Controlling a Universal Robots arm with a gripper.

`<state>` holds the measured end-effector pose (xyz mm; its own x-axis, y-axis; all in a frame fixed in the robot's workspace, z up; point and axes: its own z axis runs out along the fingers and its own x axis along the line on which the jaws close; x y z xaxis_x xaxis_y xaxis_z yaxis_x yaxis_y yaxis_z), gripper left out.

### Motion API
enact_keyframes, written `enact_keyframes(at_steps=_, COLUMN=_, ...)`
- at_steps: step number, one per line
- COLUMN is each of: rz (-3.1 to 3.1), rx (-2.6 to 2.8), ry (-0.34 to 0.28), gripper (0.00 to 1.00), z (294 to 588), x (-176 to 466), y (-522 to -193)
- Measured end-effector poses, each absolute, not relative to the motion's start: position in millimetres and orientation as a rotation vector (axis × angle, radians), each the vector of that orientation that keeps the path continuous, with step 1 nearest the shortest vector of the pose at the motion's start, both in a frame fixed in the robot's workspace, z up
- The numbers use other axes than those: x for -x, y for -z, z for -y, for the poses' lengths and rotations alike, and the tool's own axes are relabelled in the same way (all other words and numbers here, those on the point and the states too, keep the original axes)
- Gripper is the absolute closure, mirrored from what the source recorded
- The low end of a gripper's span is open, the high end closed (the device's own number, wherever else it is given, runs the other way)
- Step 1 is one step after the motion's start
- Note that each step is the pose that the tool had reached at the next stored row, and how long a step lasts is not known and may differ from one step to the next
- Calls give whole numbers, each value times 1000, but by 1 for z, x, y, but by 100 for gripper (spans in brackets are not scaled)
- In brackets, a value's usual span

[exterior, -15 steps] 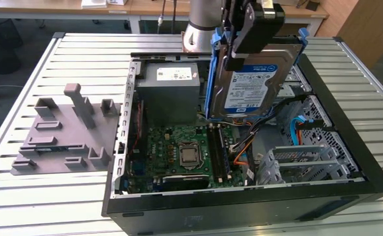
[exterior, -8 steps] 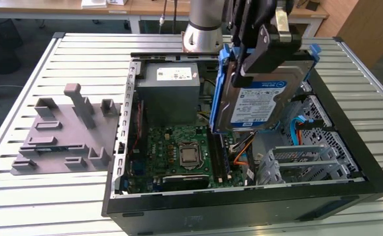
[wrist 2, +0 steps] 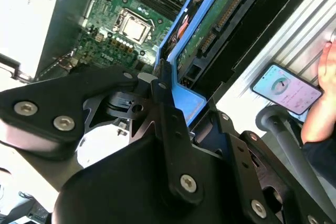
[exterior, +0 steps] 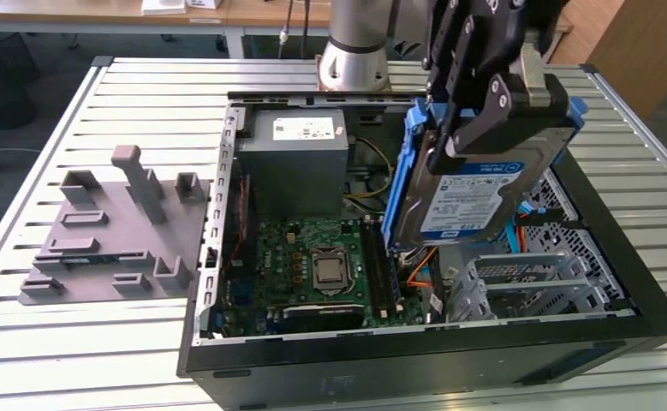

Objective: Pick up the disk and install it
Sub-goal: 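Insert the disk into the insertion slot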

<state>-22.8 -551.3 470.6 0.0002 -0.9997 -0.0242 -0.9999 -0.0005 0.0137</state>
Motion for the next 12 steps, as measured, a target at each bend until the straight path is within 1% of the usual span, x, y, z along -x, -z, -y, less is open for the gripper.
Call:
enact_keyframes(at_steps=4, rz=-2216, rx=2216, ry=-42, gripper=64, z=563, x=19, y=-467)
enact_keyframes(at_steps=12, rz=-2216, rx=2216, ry=-42, gripper=64, z=571, x=-6, y=-462)
